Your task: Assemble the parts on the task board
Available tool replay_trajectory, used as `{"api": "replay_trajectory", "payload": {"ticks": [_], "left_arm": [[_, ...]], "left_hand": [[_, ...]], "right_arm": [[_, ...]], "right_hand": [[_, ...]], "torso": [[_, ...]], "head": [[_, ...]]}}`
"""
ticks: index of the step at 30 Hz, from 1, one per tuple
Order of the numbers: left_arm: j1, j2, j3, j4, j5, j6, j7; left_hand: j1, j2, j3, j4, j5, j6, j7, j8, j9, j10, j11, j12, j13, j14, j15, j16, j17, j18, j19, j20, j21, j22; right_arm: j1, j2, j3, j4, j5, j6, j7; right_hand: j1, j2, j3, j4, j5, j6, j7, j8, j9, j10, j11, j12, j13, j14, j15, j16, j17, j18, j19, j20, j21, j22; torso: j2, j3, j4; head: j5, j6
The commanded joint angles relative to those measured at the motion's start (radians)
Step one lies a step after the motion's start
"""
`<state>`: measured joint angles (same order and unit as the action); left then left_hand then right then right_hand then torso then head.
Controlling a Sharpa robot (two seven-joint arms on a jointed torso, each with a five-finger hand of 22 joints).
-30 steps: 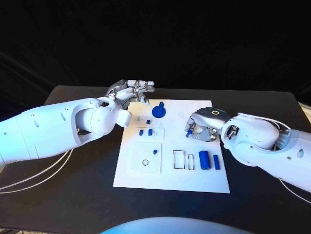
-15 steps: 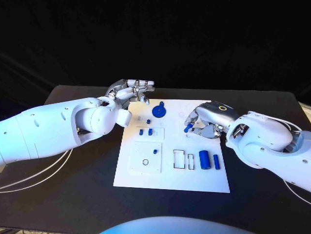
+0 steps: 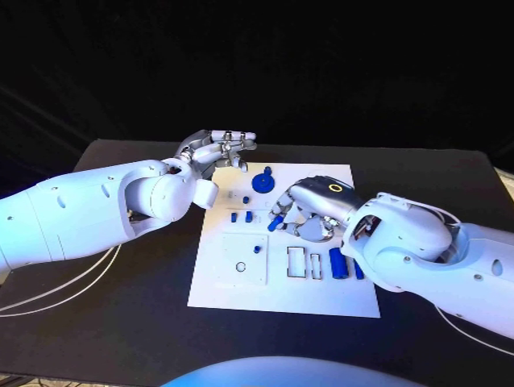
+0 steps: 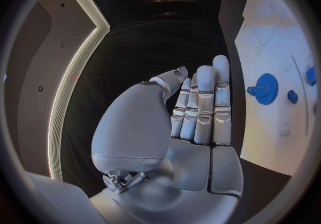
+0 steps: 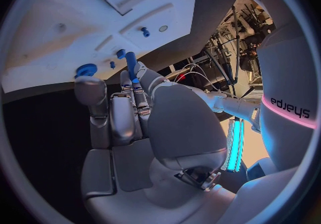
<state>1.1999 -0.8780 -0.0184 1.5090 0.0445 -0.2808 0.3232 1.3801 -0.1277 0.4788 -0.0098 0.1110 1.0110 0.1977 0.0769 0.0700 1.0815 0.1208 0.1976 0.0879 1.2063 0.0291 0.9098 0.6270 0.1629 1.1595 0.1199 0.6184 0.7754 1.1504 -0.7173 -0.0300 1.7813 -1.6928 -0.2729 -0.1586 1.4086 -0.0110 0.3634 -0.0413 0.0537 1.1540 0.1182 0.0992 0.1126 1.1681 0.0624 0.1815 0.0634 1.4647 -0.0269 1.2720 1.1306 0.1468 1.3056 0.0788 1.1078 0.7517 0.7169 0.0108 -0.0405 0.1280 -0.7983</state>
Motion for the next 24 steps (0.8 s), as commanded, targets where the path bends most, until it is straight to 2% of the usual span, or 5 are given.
{"api": "replay_trajectory", "payload": {"ticks": [1,3,6,10,24], "left_arm": [[0.0,0.004,0.0,0.001,-0.008,0.022,0.008],[0.0,0.005,0.0,0.001,-0.008,0.023,0.009],[0.0,0.009,0.0,0.001,-0.008,0.024,0.008],[0.0,0.01,0.0,0.0,-0.008,0.024,0.008],[0.0,0.014,0.001,0.0,-0.008,0.025,0.007]], "left_hand": [[-0.001,0.009,-0.002,-0.004,0.004,-0.008,0.001,0.005,0.0,-0.007,0.001,0.004,0.0,-0.008,0.0,-0.005,-0.002,0.02,-0.003,0.006,-0.007,-0.001],[-0.001,0.009,-0.002,-0.004,0.004,-0.008,0.001,0.005,0.0,-0.007,0.001,0.004,0.0,-0.008,0.0,-0.005,-0.002,0.02,-0.003,0.006,-0.007,-0.001],[-0.001,0.009,-0.002,-0.004,0.004,-0.008,0.001,0.005,0.0,-0.007,0.001,0.004,0.0,-0.008,0.0,-0.005,-0.002,0.02,-0.003,0.006,-0.007,-0.001],[0.0,0.01,-0.003,-0.006,0.004,-0.008,0.0,0.007,0.001,-0.008,0.001,0.006,0.0,-0.009,0.0,-0.005,-0.003,0.02,-0.003,0.006,-0.007,-0.002],[0.0,0.01,-0.003,-0.006,0.004,-0.008,0.0,0.007,0.001,-0.008,0.001,0.006,0.0,-0.009,0.0,-0.005,-0.003,0.02,-0.003,0.006,-0.007,-0.002]], "right_arm": [[-0.015,0.029,-0.002,-0.008,0.001,0.02,0.026],[-0.027,0.05,-0.004,-0.02,0.001,0.025,0.032],[-0.047,0.083,-0.007,-0.042,-0.001,0.033,0.042],[-0.064,0.11,-0.01,-0.059,-0.003,0.043,0.051],[-0.082,0.15,-0.018,-0.094,-0.036,0.097,0.043]], "right_hand": [[0.003,-0.003,0.007,0.0,0.004,0.001,0.007,0.0,-0.002,0.008,-0.002,-0.001,0.002,0.04,0.003,0.006,-0.001,-0.007,0.002,0.001,0.006,0.001],[0.003,-0.003,0.012,-0.002,0.005,0.001,0.008,-0.001,-0.001,0.008,-0.001,-0.003,0.002,0.04,0.003,0.007,0.0,-0.007,0.001,0.001,0.006,0.0],[0.003,-0.003,0.015,-0.003,0.005,0.001,0.009,-0.001,-0.001,0.008,-0.001,-0.004,0.002,0.039,0.004,0.007,-0.001,-0.007,0.001,0.002,0.007,0.001],[0.002,-0.003,0.018,-0.005,0.007,0.0,0.01,-0.001,-0.001,0.009,0.0,-0.005,0.002,0.039,0.004,0.007,-0.001,-0.007,0.0,0.002,0.007,0.001],[-0.003,-0.006,0.021,-0.005,0.007,0.001,0.01,-0.001,0.0,0.01,0.001,-0.006,0.002,0.039,0.005,0.007,-0.002,-0.007,-0.001,0.002,0.007,0.001]], "torso": [[0.001,-0.0001,0.0005],[0.0,-0.0004,0.0001],[0.001,-0.0007,0.0031],[0.001,-0.0006,0.0008],[0.0,-0.0002,0.0003]], "head": [[0.002,0.0],[0.003,-0.002],[0.006,-0.005],[0.01,-0.006],[0.015,-0.011]]}}
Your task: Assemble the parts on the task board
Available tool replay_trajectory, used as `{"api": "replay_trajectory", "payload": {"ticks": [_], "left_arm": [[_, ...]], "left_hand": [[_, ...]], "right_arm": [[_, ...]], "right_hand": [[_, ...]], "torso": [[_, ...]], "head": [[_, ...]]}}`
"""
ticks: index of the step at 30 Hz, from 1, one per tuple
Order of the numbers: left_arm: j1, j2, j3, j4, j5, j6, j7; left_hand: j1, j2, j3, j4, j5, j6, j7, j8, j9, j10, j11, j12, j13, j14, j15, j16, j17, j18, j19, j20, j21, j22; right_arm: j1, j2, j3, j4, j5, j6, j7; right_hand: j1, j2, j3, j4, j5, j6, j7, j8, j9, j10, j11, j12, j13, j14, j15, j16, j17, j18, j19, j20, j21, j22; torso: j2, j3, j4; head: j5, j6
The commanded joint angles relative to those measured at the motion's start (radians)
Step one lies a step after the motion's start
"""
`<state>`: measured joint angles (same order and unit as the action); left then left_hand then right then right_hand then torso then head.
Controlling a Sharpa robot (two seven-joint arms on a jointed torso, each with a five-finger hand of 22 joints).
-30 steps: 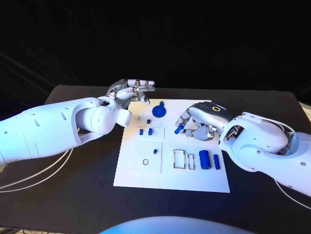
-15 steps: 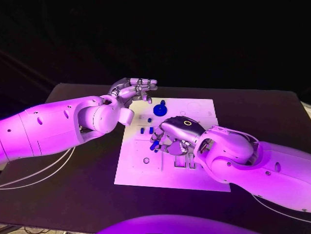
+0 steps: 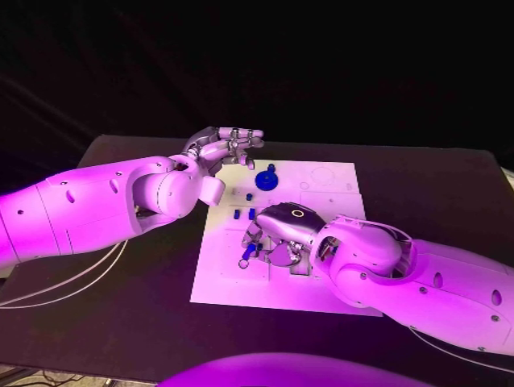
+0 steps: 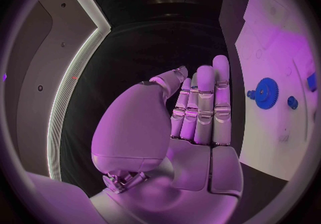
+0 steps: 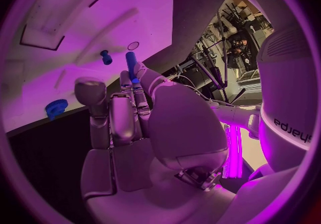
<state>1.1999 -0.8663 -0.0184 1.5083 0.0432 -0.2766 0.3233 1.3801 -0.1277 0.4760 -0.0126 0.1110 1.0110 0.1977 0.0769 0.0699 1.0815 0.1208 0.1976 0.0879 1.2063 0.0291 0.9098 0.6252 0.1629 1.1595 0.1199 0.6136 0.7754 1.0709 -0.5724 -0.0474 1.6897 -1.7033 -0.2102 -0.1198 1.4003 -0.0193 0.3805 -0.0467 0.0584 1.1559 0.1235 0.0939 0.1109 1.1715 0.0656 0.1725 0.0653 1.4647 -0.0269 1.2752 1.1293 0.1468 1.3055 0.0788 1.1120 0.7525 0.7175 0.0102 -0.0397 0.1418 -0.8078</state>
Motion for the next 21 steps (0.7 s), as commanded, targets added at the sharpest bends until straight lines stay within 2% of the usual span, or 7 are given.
{"api": "replay_trajectory", "payload": {"ticks": [1,21], "left_arm": [[0.0,0.003,0.001,0.0,-0.006,0.021,0.007],[0.0,0.0,0.001,0.004,-0.006,0.022,0.007]], "left_hand": [[0.0,0.01,0.0,-0.003,0.004,-0.008,0.0,0.007,0.001,-0.008,0.001,0.006,0.0,-0.009,0.0,-0.005,-0.001,0.02,-0.003,0.006,-0.003,-0.002],[0.0,0.01,0.0,-0.003,0.004,-0.008,0.0,0.007,0.001,-0.008,0.001,0.006,0.0,-0.009,0.0,-0.005,-0.001,0.02,-0.003,0.006,-0.003,-0.002]], "right_arm": [[-0.003,0.006,-0.001,-0.003,-0.028,0.034,0.004],[-0.012,0.027,-0.006,-0.022,-0.043,0.067,-0.001]], "right_hand": [[0.005,0.002,0.004,0.0,0.002,-0.001,0.005,0.004,0.001,0.007,-0.002,0.003,0.0,0.039,0.005,0.004,-0.001,-0.007,0.0,0.002,0.003,0.0],[0.005,0.002,0.004,0.0,0.002,-0.001,0.005,0.004,0.001,0.007,-0.002,0.003,0.0,0.039,0.005,0.004,-0.001,-0.007,0.0,0.002,0.003,0.0]], "torso": [[-0.001,0.0009,-0.0007],[0.0,0.0007,-0.0006]], "head": [[0.002,-0.003],[0.006,-0.013]]}}
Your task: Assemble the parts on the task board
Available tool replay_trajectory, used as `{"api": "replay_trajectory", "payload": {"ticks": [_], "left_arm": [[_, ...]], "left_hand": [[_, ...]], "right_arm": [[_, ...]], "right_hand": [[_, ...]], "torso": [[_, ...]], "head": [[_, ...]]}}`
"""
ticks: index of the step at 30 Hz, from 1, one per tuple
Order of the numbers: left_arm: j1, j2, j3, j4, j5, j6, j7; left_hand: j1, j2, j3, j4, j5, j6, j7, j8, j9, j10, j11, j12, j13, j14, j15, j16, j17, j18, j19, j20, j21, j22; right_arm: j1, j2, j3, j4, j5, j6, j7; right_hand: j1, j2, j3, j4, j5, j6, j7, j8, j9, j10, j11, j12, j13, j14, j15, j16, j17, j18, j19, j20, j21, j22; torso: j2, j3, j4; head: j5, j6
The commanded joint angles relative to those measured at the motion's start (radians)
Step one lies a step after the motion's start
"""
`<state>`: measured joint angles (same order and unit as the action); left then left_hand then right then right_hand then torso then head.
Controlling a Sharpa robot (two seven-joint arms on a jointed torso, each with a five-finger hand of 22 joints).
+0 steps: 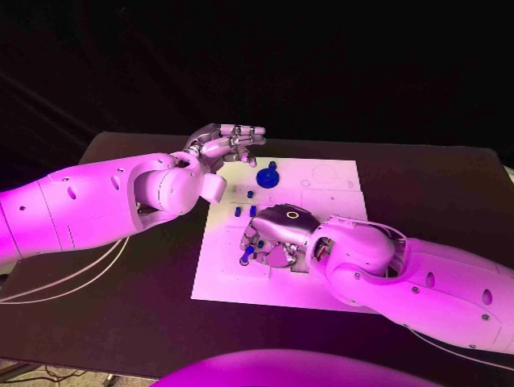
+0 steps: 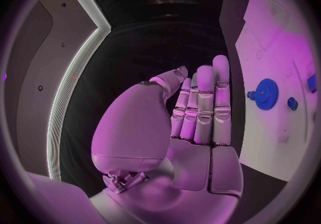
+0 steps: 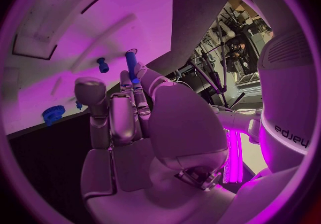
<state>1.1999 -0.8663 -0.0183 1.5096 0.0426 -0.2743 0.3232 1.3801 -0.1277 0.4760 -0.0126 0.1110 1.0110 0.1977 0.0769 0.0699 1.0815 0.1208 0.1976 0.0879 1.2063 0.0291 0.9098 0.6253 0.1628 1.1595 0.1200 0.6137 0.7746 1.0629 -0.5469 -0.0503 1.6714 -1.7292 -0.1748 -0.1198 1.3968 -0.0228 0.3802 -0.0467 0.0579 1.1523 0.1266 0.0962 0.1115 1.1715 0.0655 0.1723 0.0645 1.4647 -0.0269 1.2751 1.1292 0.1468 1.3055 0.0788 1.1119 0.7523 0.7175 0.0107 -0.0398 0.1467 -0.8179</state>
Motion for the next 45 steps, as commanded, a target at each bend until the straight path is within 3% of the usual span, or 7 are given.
{"api": "replay_trajectory", "payload": {"ticks": [1,20,25,28,36,41,45], "left_arm": [[0.0,0.0,0.0,0.003,-0.006,0.02,0.007],[0.0,-0.002,0.001,0.003,-0.006,0.02,0.006],[0.0,-0.002,0.001,0.003,-0.006,0.019,0.006],[0.0,-0.002,0.001,0.003,-0.006,0.019,0.006],[0.0,-0.003,0.001,0.003,-0.006,0.019,0.005],[0.0,-0.005,0.001,0.003,-0.006,0.019,0.004],[0.0,-0.008,0.0,0.004,-0.006,0.02,0.003]], "left_hand": [[0.0,0.01,0.0,-0.004,0.004,-0.008,0.0,0.007,0.001,-0.008,0.001,0.006,0.0,-0.009,0.0,-0.005,-0.001,0.02,-0.003,0.006,-0.003,-0.001],[0.0,0.011,-0.001,-0.005,0.004,-0.008,0.0,0.008,0.001,-0.009,0.001,0.008,0.0,-0.009,0.0,-0.004,-0.002,0.02,-0.003,0.006,-0.003,-0.001],[0.0,0.011,-0.001,-0.005,0.004,-0.008,0.0,0.008,0.001,-0.009,0.001,0.008,0.0,-0.009,0.0,-0.004,-0.002,0.02,-0.003,0.006,-0.003,-0.001],[0.0,0.011,-0.001,-0.005,0.004,-0.008,0.0,0.008,0.001,-0.009,0.001,0.008,0.0,-0.009,0.0,-0.004,-0.002,0.02,-0.003,0.006,-0.003,-0.001],[0.0,0.011,-0.001,-0.005,0.004,-0.008,0.0,0.008,0.001,-0.009,0.001,0.008,0.0,-0.009,0.0,-0.004,-0.002,0.02,-0.003,0.006,-0.003,-0.001],[0.0,0.011,-0.001,-0.005,0.004,-0.008,0.0,0.008,0.001,-0.009,0.001,0.008,0.0,-0.009,0.0,-0.004,-0.002,0.02,-0.003,0.006,-0.003,-0.001],[0.0,0.011,-0.001,-0.005,0.004,-0.008,0.0,0.008,0.001,-0.009,0.001,0.008,0.0,-0.009,0.0,-0.004,-0.002,0.02,-0.003,0.006,-0.003,-0.001]], "right_arm": [[-0.004,0.002,-0.003,-0.004,-0.019,0.034,-0.002],[-0.006,0.026,-0.009,-0.009,-0.056,0.063,-0.023],[-0.006,0.031,-0.01,-0.012,-0.048,0.061,-0.012],[-0.006,0.033,-0.011,-0.015,-0.044,0.053,-0.007],[-0.006,0.016,-0.012,-0.007,-0.038,-0.046,0.007],[-0.005,-0.037,-0.009,0.03,-0.015,-0.127,0.015],[0.001,-0.13,0.001,0.085,0.079,-0.218,0.01]], "right_hand": [[0.008,0.006,0.004,0.0,0.002,0.002,0.002,0.002,0.001,0.007,-0.002,0.003,0.001,0.039,0.005,0.004,-0.001,-0.007,0.0,0.002,0.003,0.001],[-0.003,-0.002,0.009,-0.001,0.002,-0.001,0.002,0.0,0.002,0.005,-0.001,-0.002,0.001,0.038,0.006,0.003,-0.004,-0.006,-0.005,0.004,0.001,-0.005],[-0.064,-0.056,-0.006,0.013,0.047,-0.087,0.026,-0.035,-0.019,-0.086,0.026,-0.055,-0.004,0.029,0.032,-0.013,-0.028,0.003,-0.037,0.018,-0.037,-0.066],[-0.095,-0.095,-0.044,0.017,0.059,-0.19,0.013,-0.034,-0.045,-0.167,0.04,-0.087,-0.003,0.009,0.039,-0.057,-0.09,0.015,-0.076,0.032,-0.091,-0.147],[-0.105,-0.1,-0.145,0.023,0.06,-0.29,0.007,-0.034,-0.046,-0.273,0.06,-0.084,0.003,-0.005,0.056,-0.074,-0.119,0.025,-0.099,0.05,-0.135,-0.205],[-0.082,-0.077,-0.18,0.017,0.077,-0.263,0.02,-0.028,-0.042,-0.262,0.054,-0.042,0.007,-0.001,0.052,-0.071,-0.121,0.024,-0.087,0.049,-0.132,-0.201],[-0.07,-0.051,-0.19,0.013,0.087,-0.215,0.025,-0.019,-0.038,-0.176,0.035,0.022,0.015,0.011,0.041,-0.067,-0.119,0.019,-0.063,0.041,-0.108,-0.166]], "torso": [[0.0,0.0,-0.0006],[0.0,-0.0002,-0.0001],[-0.001,-0.0004,-0.0011],[-0.001,-0.0005,-0.0011],[-0.001,0.0005,-0.0008],[-0.002,0.0008,-0.0029],[-0.003,-0.001,-0.0034]], "head": [[0.001,-0.004],[0.002,-0.007],[0.002,-0.007],[0.002,-0.007],[0.001,-0.006],[-0.003,-0.002],[-0.011,0.005]]}}
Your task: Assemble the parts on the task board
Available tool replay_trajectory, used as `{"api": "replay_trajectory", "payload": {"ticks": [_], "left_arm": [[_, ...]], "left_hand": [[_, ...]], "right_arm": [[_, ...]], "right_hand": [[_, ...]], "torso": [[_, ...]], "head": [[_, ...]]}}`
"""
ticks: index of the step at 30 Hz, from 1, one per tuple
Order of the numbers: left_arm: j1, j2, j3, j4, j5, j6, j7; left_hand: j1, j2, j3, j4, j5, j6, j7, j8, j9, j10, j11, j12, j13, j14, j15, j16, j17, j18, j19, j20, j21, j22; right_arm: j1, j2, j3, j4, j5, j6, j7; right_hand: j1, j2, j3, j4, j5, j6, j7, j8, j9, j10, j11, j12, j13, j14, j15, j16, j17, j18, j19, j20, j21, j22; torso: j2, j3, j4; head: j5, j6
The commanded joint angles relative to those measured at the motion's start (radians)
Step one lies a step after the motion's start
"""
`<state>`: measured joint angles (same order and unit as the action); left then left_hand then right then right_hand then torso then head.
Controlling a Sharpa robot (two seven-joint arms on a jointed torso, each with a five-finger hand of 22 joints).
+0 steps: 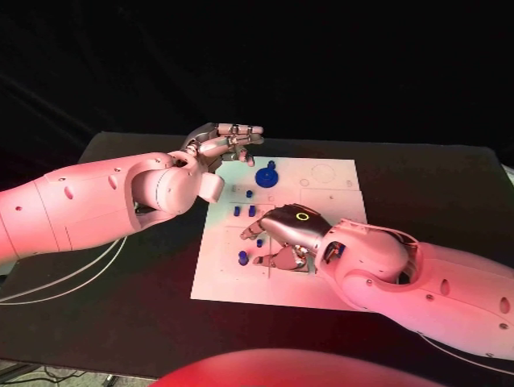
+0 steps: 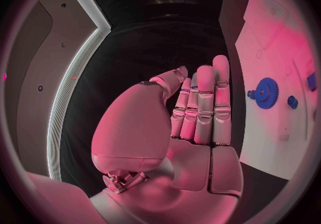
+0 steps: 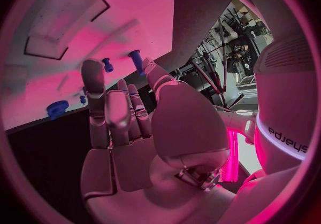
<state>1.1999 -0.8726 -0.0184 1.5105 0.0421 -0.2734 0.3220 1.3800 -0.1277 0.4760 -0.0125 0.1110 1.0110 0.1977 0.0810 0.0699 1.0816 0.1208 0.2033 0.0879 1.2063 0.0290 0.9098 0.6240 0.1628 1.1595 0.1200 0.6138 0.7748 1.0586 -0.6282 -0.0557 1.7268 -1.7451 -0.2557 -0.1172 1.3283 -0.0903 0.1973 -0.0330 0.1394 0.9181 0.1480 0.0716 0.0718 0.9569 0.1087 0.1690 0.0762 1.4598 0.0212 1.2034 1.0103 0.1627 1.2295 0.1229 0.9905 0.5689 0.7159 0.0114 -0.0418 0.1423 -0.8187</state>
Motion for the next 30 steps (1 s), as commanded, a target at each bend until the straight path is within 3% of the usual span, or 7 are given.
{"api": "replay_trajectory", "payload": {"ticks": [1,4,9,13,19,24,30], "left_arm": [[0.0,-0.003,0.001,0.004,-0.005,0.019,0.004],[0.0,-0.007,0.0,0.006,-0.005,0.019,0.004],[0.0,-0.012,0.0,0.006,-0.005,0.018,0.004],[0.0,-0.014,0.0,0.006,-0.005,0.019,0.004],[-0.001,-0.013,0.0,0.004,-0.005,0.022,0.004],[-0.003,-0.013,0.0,0.002,-0.005,0.023,0.004],[-0.005,-0.011,0.0,0.0,-0.005,0.024,0.004]], "left_hand": [[0.0,0.011,-0.001,-0.005,0.004,-0.008,0.0,0.004,0.001,-0.009,0.001,0.002,0.0,-0.009,0.0,-0.004,-0.001,0.02,-0.003,0.006,-0.004,-0.002],[0.0,0.011,-0.001,-0.005,0.004,-0.008,0.0,0.004,0.001,-0.009,0.001,0.002,0.0,-0.009,0.0,-0.004,-0.001,0.02,-0.003,0.006,-0.004,-0.002],[0.0,0.011,-0.001,-0.005,0.004,-0.008,0.0,0.004,0.001,-0.009,0.001,0.002,0.0,-0.009,0.0,-0.004,-0.001,0.02,-0.003,0.006,-0.004,-0.002],[0.0,0.011,-0.001,-0.005,0.004,-0.008,0.0,0.004,0.001,-0.009,0.001,0.002,0.0,-0.009,0.0,-0.004,-0.001,0.02,-0.003,0.006,-0.004,-0.002],[0.001,0.011,-0.001,-0.007,0.004,-0.008,0.0,0.005,0.001,-0.01,0.001,0.005,0.0,-0.01,0.0,-0.004,-0.002,0.02,-0.003,0.006,-0.004,-0.002],[0.001,0.011,-0.001,-0.007,0.004,-0.008,0.0,0.005,0.001,-0.01,0.001,0.005,0.0,-0.01,0.0,-0.004,-0.002,0.02,-0.003,0.006,-0.004,-0.002],[0.001,0.011,-0.001,-0.007,0.004,-0.008,0.0,0.005,0.001,-0.01,0.001,0.005,0.0,-0.01,0.0,-0.004,-0.002,0.02,-0.003,0.006,-0.004,-0.002]], "right_arm": [[0.008,-0.076,0.009,0.044,0.125,-0.154,0.003],[0.021,-0.166,0.014,0.089,0.218,-0.177,-0.03],[0.034,-0.28,0.017,0.138,0.317,-0.166,-0.105],[0.029,-0.359,0.013,0.175,0.357,-0.163,-0.175],[0.017,-0.414,0.007,0.206,0.338,-0.154,-0.279],[0.01,-0.425,0.002,0.212,0.303,-0.104,-0.365],[0.003,-0.408,-0.001,0.205,0.285,-0.074,-0.393]], "right_hand": [[-0.002,0.021,-0.007,0.001,0.009,0.03,0.008,0.008,0.003,0.06,-0.012,0.036,0.004,0.017,-0.01,0.007,0.003,0.002,0.02,-0.006,0.021,0.029],[-0.012,0.032,-0.004,0.011,0.026,0.073,0.012,0.024,0.007,0.162,-0.023,0.083,0.016,0.031,-0.02,0.04,0.047,-0.008,0.049,-0.013,0.06,0.086],[-0.032,0.017,-0.036,0.024,0.049,0.095,-0.021,0.054,0.014,0.378,-0.071,0.26,0.126,0.053,-0.062,0.108,0.138,-0.034,0.121,-0.053,0.171,0.255],[-0.08,0.017,-0.1,0.076,0.094,0.091,-0.03,0.106,0.027,0.413,-0.094,0.732,0.645,0.065,-0.072,0.178,0.234,-0.053,0.154,-0.071,0.243,0.363],[-0.117,0.022,-0.171,0.144,0.193,0.07,-0.038,0.177,0.048,0.429,-0.088,1.054,1.033,0.072,-0.074,0.231,0.314,-0.056,0.154,-0.072,0.272,0.401],[-0.131,0.03,-0.228,0.201,0.21,0.051,-0.044,0.224,0.062,0.429,-0.087,1.106,1.11,0.074,-0.075,0.249,0.341,-0.059,0.153,-0.071,0.287,0.421],[-0.129,0.035,-0.244,0.218,0.212,0.047,-0.044,0.239,0.066,0.429,-0.088,1.111,1.123,0.074,-0.075,0.252,0.346,-0.059,0.153,-0.071,0.291,0.427]], "torso": [[-0.002,-0.002,-0.0026],[-0.003,-0.0022,-0.0069],[-0.008,-0.0025,-0.0198],[-0.011,-0.0006,-0.03],[-0.017,0.0013,-0.0429],[-0.02,0.0008,-0.0458],[-0.018,0.0006,-0.0445]], "head": [[-0.008,0.007],[-0.013,0.01],[-0.021,0.019],[-0.026,0.025],[-0.031,0.029],[-0.034,0.03],[-0.035,0.031]]}}
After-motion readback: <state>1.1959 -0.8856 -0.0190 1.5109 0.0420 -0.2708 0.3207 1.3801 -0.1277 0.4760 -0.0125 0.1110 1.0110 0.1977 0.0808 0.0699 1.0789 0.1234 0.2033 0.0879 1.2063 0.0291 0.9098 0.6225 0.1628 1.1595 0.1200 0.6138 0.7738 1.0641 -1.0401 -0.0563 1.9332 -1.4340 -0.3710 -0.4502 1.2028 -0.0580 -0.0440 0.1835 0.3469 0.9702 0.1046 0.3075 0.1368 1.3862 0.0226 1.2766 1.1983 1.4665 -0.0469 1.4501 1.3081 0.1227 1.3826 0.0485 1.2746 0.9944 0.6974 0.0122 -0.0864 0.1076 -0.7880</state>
